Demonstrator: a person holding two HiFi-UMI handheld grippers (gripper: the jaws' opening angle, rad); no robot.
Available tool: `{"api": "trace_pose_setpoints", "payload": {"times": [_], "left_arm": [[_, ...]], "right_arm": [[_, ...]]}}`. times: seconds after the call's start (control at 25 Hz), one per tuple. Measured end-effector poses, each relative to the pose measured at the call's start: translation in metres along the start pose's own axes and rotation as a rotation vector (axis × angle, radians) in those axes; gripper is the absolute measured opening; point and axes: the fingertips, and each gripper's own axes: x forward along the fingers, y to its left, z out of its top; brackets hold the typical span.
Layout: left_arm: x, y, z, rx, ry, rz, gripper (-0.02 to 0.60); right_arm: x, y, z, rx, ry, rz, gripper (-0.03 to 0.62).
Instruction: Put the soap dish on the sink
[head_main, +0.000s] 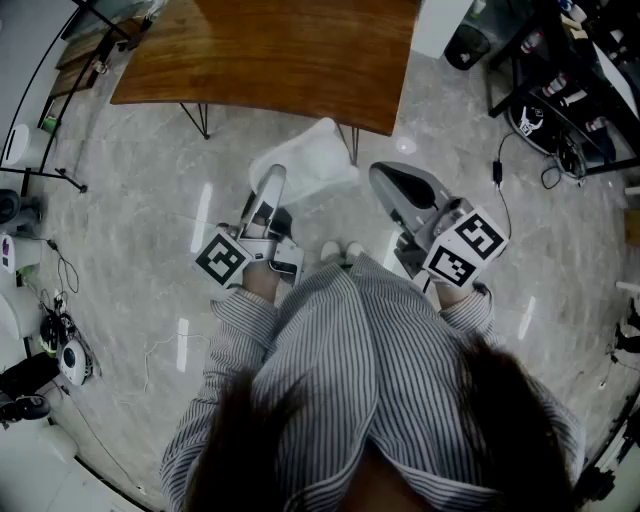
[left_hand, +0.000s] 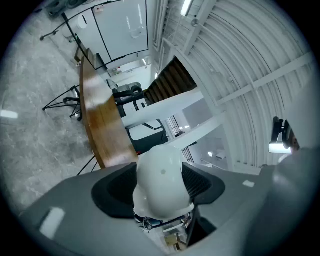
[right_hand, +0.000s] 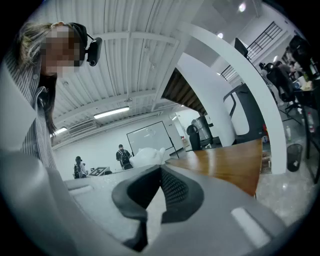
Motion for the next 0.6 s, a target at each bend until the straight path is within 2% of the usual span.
{"api": "trace_pose_setpoints", "payload": {"times": [0.2,0.6], "left_arm": [[-0.0017,-0.0021,-0.0014,-0.026,-0.015,-0.003,0.284],[0.0001,-0.0034,-0.0025,-0.022,-0.007,-0.014,0.284]], "right_arm": [[-0.0076,-0.0014,-0.0003,-0.017,0.011,-0.020,0.002],[-0.0082,0.0009,-0.0022,-0.014,0.025,-0.016,0.002]]}}
